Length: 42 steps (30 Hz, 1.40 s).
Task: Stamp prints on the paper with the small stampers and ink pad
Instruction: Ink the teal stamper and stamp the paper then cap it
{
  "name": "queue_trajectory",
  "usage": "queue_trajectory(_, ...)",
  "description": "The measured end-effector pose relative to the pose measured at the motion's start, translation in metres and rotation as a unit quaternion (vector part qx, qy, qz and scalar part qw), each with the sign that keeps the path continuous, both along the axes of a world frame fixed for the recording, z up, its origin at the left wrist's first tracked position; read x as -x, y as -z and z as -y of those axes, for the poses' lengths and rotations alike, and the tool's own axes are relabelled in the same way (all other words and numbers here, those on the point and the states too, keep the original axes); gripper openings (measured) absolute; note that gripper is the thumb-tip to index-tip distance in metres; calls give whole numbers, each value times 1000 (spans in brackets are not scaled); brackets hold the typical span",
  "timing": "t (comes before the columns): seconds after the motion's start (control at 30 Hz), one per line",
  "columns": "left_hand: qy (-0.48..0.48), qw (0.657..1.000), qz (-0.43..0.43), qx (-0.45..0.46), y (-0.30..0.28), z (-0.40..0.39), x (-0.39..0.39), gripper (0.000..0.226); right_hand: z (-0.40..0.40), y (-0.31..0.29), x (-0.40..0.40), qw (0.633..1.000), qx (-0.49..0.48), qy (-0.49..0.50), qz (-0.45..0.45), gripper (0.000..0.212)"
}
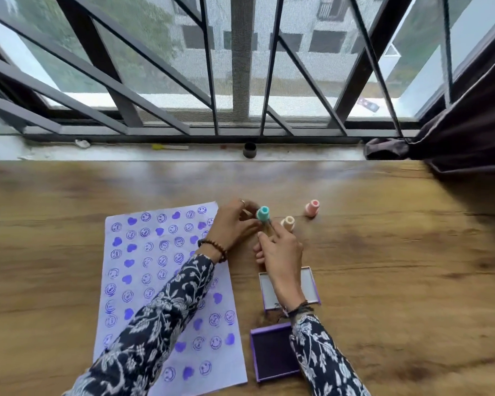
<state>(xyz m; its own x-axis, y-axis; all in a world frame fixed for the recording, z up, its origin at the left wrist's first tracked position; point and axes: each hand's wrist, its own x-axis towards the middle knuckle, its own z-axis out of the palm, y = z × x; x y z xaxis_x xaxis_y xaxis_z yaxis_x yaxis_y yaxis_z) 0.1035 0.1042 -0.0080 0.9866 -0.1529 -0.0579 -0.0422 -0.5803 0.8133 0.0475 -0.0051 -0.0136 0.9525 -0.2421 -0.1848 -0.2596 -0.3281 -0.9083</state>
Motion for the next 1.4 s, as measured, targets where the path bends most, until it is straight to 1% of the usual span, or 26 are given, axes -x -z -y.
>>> queue_trajectory(0.03, -7, 1000, -5, 24, -2, -2, 5, 26, 0, -4, 3, 1000, -18, 2, 5, 23)
queue_trajectory(0.1, -24, 994, -26, 100, -6, -5, 17, 25, 2, -13, 13, 998, -68, 10, 7, 33)
queue_trajectory(0.17, -43, 977, -62, 200, -13, -6, 34, 23, 4, -24, 25, 992, -122, 12, 7, 35)
queue_trajectory(0.23, -58, 953, -87, 285, -20, -5, 53, 26, 8, -35, 39, 988, -154, 0, 9, 35)
queue_trajectory(0.27, -64, 944, -90, 312, -24, -4, 63, 28, 11, -41, 47, 987, -160, -7, 8, 35)
queue_trajectory(0.33, -71, 935, -90, 334, -30, -2, 85, 29, 17, -50, 65, 986, -166, -17, 5, 30)
queue_trajectory(0.43, -65, 940, -92, 323, -36, 0, 117, 30, 29, -58, 92, 982, -187, -17, 13, 19)
queue_trajectory(0.53, -43, 943, -93, 317, -42, 2, 146, 28, 41, -61, 115, 972, -227, -51, 23, 22)
queue_trajectory(0.6, -37, 941, -88, 325, -44, 5, 160, 29, 47, -61, 127, 968, -237, -75, 26, 21)
queue_trajectory(0.73, -48, 944, -72, 319, -46, 12, 181, 33, 54, -58, 142, 972, -215, -85, 39, 11)
queue_trajectory(0.8, -40, 954, -54, 293, -45, 15, 188, 39, 54, -59, 146, 965, -250, -67, 32, 19)
queue_trajectory(0.87, -28, 967, -26, 251, -45, 18, 193, 43, 55, -58, 148, 940, -340, -15, 2, 20)
queue_trajectory(0.93, -25, 973, -10, 230, -43, 18, 196, 43, 59, -58, 152, 899, -434, 42, -47, 19)
queue_trajectory(1.0, -27, 975, -15, 220, -40, 15, 199, 40, 67, -56, 158, 857, -503, 78, -86, 19)
queue_trajectory(1.07, -28, 977, -33, 207, -35, 13, 201, 39, 74, -53, 165, 823, -548, 96, -111, 17)
queue_trajectory(1.13, -30, 978, -55, 198, -29, 11, 203, 37, 82, -48, 169, 808, -564, 116, -129, 17)
queue_trajectory(1.2, -29, 977, -81, 194, -22, 10, 203, 35, 86, -43, 173, 813, -552, 127, -132, 17)
queue_trajectory(1.23, -28, 976, -94, 192, -19, 10, 203, 35, 88, -39, 175, 828, -531, 126, -130, 17)
queue_trajectory(1.27, -26, 976, -105, 187, -15, 10, 203, 36, 88, -36, 176, 852, -494, 122, -124, 16)
queue_trajectory(1.33, -27, 977, -120, 174, -10, 10, 203, 36, 88, -31, 179, 915, -377, 104, -97, 14)
queue_trajectory(1.37, -29, 977, -126, 172, -8, 11, 202, 36, 87, -29, 180, 947, -297, 95, -78, 15)
queue_trajectory(1.4, -33, 976, -131, 173, -6, 11, 202, 35, 85, -28, 180, 975, -195, 86, -58, 16)
